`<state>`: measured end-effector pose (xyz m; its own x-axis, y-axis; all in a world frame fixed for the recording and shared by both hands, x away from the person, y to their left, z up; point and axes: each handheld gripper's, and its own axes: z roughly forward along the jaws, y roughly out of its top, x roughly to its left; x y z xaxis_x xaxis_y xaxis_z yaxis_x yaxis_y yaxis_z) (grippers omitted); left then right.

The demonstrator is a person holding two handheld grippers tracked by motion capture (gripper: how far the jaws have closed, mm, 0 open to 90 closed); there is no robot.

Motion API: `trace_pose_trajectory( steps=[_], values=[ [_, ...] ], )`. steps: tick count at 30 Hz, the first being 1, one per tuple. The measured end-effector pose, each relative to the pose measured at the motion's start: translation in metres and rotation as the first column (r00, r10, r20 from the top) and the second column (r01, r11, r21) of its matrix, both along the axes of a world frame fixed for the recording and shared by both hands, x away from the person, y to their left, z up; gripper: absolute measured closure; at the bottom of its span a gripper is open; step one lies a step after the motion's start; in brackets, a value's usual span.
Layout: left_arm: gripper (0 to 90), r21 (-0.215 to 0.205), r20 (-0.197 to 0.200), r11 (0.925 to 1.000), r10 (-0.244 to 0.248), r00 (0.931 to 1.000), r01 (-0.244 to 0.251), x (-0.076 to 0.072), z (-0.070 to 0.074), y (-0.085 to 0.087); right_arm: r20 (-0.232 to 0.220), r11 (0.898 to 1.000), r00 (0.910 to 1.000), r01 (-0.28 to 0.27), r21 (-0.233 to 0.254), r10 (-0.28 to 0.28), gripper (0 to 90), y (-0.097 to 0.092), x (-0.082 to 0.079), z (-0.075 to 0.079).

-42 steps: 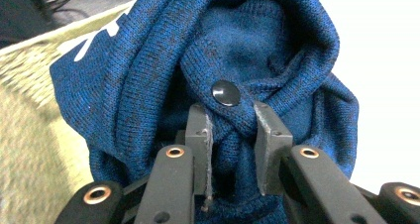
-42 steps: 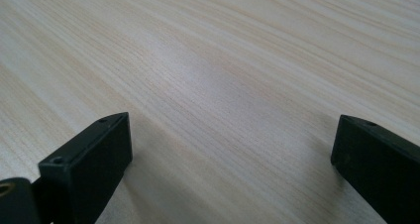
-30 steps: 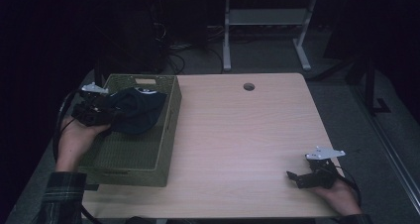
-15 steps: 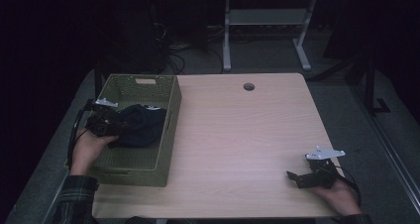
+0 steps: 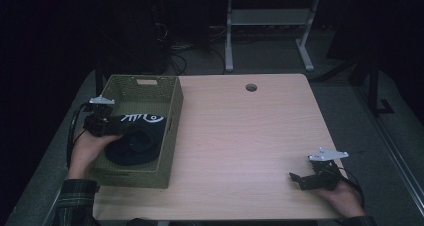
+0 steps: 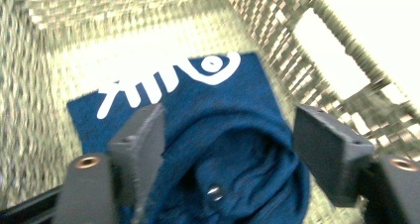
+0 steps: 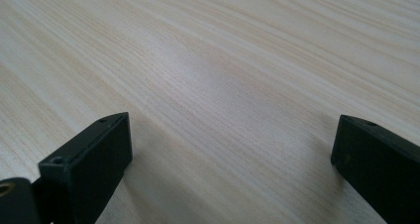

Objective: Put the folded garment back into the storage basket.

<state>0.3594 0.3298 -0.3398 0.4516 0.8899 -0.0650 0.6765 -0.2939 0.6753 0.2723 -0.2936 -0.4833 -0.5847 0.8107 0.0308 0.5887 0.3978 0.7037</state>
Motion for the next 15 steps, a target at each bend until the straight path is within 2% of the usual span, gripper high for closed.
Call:
trace_pose_trajectory(
  steps=[2, 3, 4, 5, 6, 7, 8, 9, 14, 15],
  values=[
    [22.6, -0.028, 0.018, 0.9995, -0.011, 0.9998, 0.012, -0.001, 0.005, -0.007, 0.001, 1.0, 1.0, 0.001, 0.001, -0.001, 2.0, 0.0, 0.0, 0.0],
    [20.1, -0.028, 0.018, 0.9995, -0.011, 0.9998, 0.012, -0.001, 0.005, -0.007, 0.001, 1.0, 1.0, 0.001, 0.001, -0.001, 2.0, 0.0, 0.0, 0.0],
    [19.4, -0.072, 0.023, 0.9966, -0.04, 0.999, 0.041, -0.001, 0.01, -0.015, 0.001, 1.0, 1.0, 0.001, 0.0, -0.001, 2.0, 0.0, 0.0, 0.0],
    [18.1, -0.072, 0.023, 0.9966, -0.04, 0.999, 0.041, -0.001, 0.01, -0.015, 0.001, 1.0, 1.0, 0.0, 0.001, 0.0, 2.0, 0.0, 0.0, 0.0],
    [17.1, -0.067, 0.039, 0.996, -0.057, 0.9976, 0.06, -0.001, 0.016, -0.024, 0.001, 1.0, 1.0, 0.0, 0.001, 0.0, 2.0, 0.0, 0.0, 0.0],
    [16.5, -0.067, 0.039, 0.996, -0.057, 0.9976, 0.06, -0.001, 0.016, -0.024, 0.001, 1.0, 1.0, 0.0, 0.001, 0.0, 2.0, 0.0, 0.0, 0.0],
    [16.0, -0.069, 0.057, 0.9945, -0.075, 0.9956, 0.079, -0.002, 0.022, -0.034, 0.0, 1.0, 1.0, 0.0, -0.001, 0.0, 2.0, 0.0, 0.0, 0.0],
    [15.6, -0.069, 0.057, 0.9945, -0.075, 0.9956, 0.079, -0.002, 0.022, -0.034, 0.0, 1.0, 1.0, 0.0, -0.001, 0.0, 2.0, 0.0, 0.0, 0.0],
    [15.1, -0.084, 0.086, 0.9855, -0.14, 0.9864, 0.147, -0.003, 0.032, -0.065, 0.0, 1.0, 1.0, 0.0, -0.001, 0.0, 2.0, 0.0, 0.0, 0.0],
    [15.1, -0.084, 0.086, 0.9855, -0.14, 0.9864, 0.147, -0.003, 0.032, -0.065, 0.0, 1.0, 1.0, 0.0, -0.001, 0.0, 2.0, 0.0, 0.0, 0.0]
  ],
)
